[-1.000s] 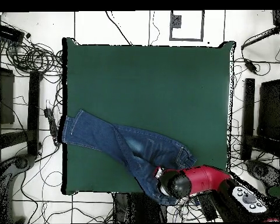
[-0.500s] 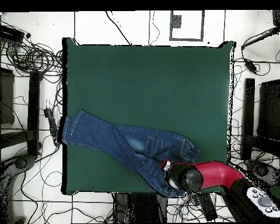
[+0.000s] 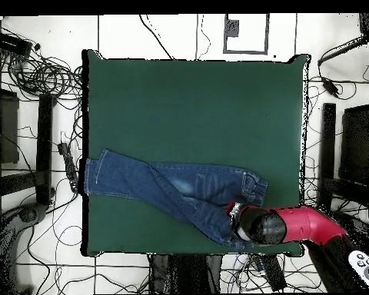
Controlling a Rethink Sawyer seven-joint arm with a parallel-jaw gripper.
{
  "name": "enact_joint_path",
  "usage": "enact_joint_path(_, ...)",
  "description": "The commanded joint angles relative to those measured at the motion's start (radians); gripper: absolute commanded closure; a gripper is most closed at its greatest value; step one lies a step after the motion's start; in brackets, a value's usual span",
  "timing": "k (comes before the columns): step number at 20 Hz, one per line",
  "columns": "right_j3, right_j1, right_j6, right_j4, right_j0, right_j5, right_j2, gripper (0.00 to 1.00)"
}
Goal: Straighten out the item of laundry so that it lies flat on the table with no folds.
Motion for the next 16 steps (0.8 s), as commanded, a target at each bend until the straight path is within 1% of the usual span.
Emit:
enact_joint_path(1,-0.113,-0.040,-0.485,0.006,-0.023,0.114,0.195,1.00)
enact_joint_path(5,-0.150,-0.004,-0.550,-0.017,-0.051,0.139,0.237,1.00)
enact_joint_path(10,-0.175,0.012,-0.540,-0.042,-0.038,0.112,0.231,1.00)
enact_joint_path(13,-0.167,0.004,-0.497,-0.043,-0.013,0.094,0.204,1.00)
enact_joint_path(16,-0.133,-0.023,-0.372,-0.048,0.042,0.041,0.154,1.00)
